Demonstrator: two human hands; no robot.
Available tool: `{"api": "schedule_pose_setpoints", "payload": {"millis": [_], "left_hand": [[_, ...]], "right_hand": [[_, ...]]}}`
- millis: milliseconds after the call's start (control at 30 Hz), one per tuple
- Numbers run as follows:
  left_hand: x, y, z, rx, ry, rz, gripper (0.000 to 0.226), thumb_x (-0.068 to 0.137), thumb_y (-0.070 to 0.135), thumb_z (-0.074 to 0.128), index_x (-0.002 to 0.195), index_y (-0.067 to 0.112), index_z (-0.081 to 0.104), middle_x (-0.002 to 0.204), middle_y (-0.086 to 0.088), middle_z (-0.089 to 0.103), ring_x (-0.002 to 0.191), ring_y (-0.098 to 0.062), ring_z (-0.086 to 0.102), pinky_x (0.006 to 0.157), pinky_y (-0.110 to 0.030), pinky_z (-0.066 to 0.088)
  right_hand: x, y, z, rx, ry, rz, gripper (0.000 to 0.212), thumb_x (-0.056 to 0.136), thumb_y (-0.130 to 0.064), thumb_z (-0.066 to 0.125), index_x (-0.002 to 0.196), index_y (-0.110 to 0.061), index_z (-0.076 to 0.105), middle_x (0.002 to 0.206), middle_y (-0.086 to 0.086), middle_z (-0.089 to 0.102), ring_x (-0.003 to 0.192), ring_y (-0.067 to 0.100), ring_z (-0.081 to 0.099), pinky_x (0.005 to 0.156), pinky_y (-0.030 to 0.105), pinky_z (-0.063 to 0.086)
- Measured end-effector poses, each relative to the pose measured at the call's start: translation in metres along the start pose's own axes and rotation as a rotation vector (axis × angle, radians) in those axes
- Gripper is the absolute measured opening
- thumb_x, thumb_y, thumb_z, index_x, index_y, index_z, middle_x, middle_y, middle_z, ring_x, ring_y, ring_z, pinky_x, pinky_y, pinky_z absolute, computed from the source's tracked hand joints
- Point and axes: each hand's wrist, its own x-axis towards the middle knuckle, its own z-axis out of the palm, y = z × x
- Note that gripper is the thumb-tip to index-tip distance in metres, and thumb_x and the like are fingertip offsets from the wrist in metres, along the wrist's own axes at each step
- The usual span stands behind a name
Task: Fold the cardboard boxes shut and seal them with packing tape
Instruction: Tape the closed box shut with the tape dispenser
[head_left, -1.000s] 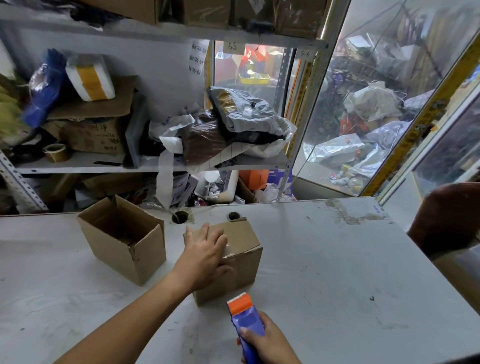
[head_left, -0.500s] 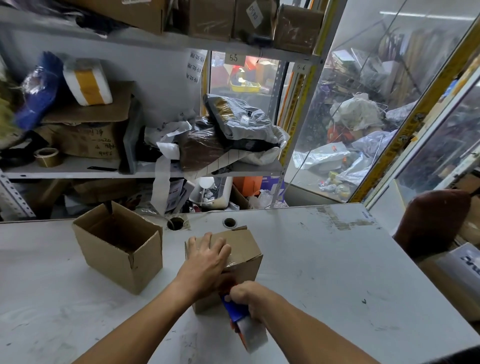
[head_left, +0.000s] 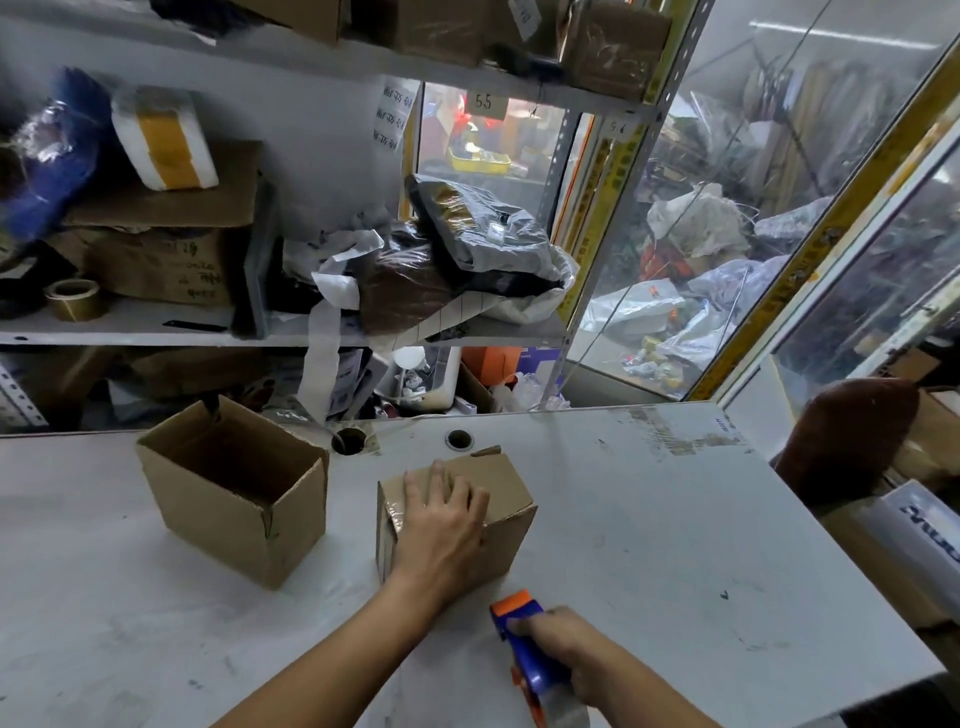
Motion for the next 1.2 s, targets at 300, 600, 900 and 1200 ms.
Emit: {"api": "schedule_pose_setpoints", "payload": {"millis": [300,600,900,1200], "left_hand": [[0.004,0.004,0.020,0.043,0.072,0.005,0.064,0.093,0.048,0.040,0.140,0.008,0.057,0.144,-0.019,0.055,0.133,-0.047,0.049,0.098,-0.075,0.039],[0.002,0.018,0.025,0.122,0.166,-0.038,0.074,0.076,0.018,0.075,0.143,-0.002,0.050,0.146,-0.028,0.049,0.134,-0.048,0.048,0.105,-0.067,0.041],[-0.002,0.027,0.042,0.230,0.189,-0.047,0.059,0.092,0.012,0.057,0.147,0.004,0.040,0.147,-0.028,0.048,0.134,-0.045,0.049,0.102,-0.063,0.046],[0.001,0.026,-0.046,-0.645,0.096,-0.088,0.047,0.101,0.027,0.050,0.148,0.023,0.043,0.154,0.002,0.044,0.140,-0.012,0.041,0.116,-0.034,0.036]], "right_hand": [[0.009,0.015,-0.036,0.028,-0.061,-0.077,0.021,0.096,-0.021,0.062,0.107,-0.005,0.056,0.075,0.010,0.062,0.056,0.016,0.059,0.030,0.011,0.039],[0.025,0.014,-0.047,0.064,-0.169,-0.155,0.032,0.096,-0.029,0.062,0.121,-0.010,0.056,0.085,0.004,0.066,0.068,0.012,0.063,0.044,0.017,0.047],[0.031,0.025,-0.043,0.068,-0.223,-0.280,0.019,0.093,-0.031,0.065,0.108,-0.022,0.057,0.095,-0.001,0.068,0.081,0.010,0.066,0.061,0.017,0.048],[-0.003,0.032,-0.051,0.005,-0.266,-0.706,0.057,0.081,-0.045,0.072,0.130,-0.051,0.043,0.110,-0.013,0.072,0.096,0.006,0.071,0.091,0.028,0.057]]}}
